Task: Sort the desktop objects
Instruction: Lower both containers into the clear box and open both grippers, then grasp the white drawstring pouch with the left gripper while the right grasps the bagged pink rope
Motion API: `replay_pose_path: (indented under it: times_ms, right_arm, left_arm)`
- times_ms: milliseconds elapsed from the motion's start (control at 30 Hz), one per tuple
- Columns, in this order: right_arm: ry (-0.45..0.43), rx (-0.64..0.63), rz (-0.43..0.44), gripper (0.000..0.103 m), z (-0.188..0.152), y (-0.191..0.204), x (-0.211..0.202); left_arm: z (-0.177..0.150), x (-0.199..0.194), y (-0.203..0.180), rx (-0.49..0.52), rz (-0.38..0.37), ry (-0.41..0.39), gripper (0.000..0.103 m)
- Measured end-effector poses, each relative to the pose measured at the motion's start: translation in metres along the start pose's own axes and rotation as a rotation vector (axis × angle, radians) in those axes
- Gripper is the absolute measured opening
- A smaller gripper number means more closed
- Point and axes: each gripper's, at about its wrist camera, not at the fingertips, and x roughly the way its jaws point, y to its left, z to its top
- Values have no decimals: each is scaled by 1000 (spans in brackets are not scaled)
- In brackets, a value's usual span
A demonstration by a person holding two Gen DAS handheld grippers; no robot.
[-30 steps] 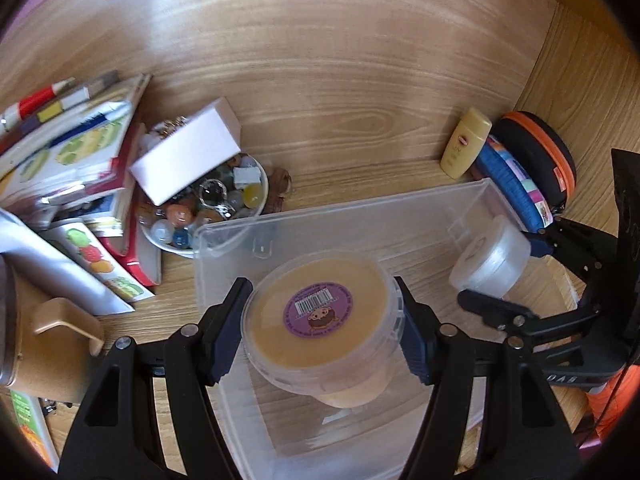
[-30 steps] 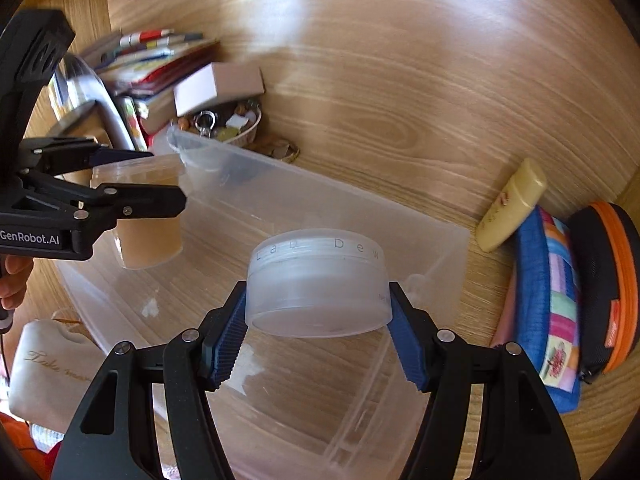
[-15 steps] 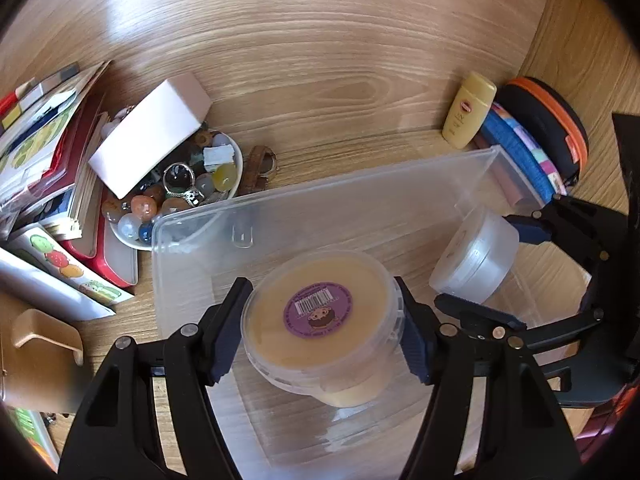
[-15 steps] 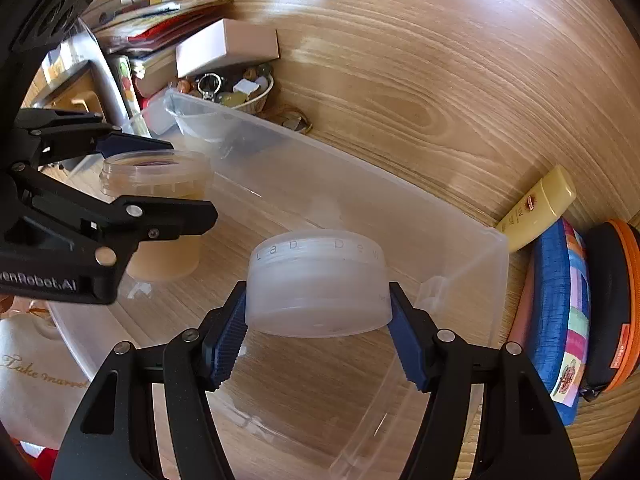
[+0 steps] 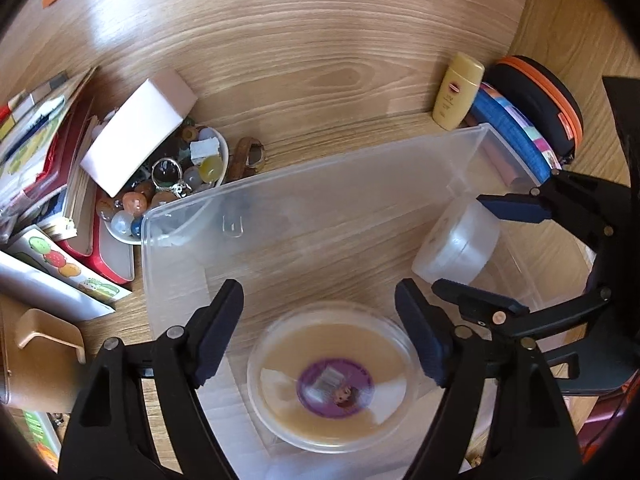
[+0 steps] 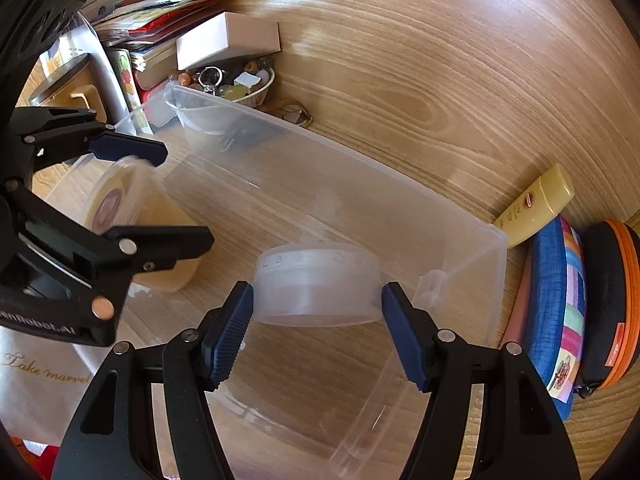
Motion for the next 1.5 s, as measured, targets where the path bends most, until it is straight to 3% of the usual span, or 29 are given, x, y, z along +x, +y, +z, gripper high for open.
replay_pose_path:
  times_ms: [400, 500, 733, 833, 1167, 1500]
  right_arm:
    - [-40, 28, -9, 70, -9, -4, -24]
    - [-59, 45, -8, 70, -11, -6, -32]
    - [-141, 78, -5, 73, -19, -8, -61]
    - [-185, 97, 0, 79, -23, -8, -75]
    - [-268, 145, -19, 86, -50, 4, -109]
    - [-251, 210, 2, 87, -91, 14, -111]
  left_arm:
    - [0, -18, 0, -16, -2, -47, 80]
    - [-1, -31, 4, -31, -2, -81, 86]
    - [-9, -65, 12, -55, 0, -159, 92]
    - [-15, -79, 13, -63, 8, -196, 93]
    - [-58, -130, 32, -104, 52, -297, 98]
    - [-111, -149, 27, -105, 68, -302, 99]
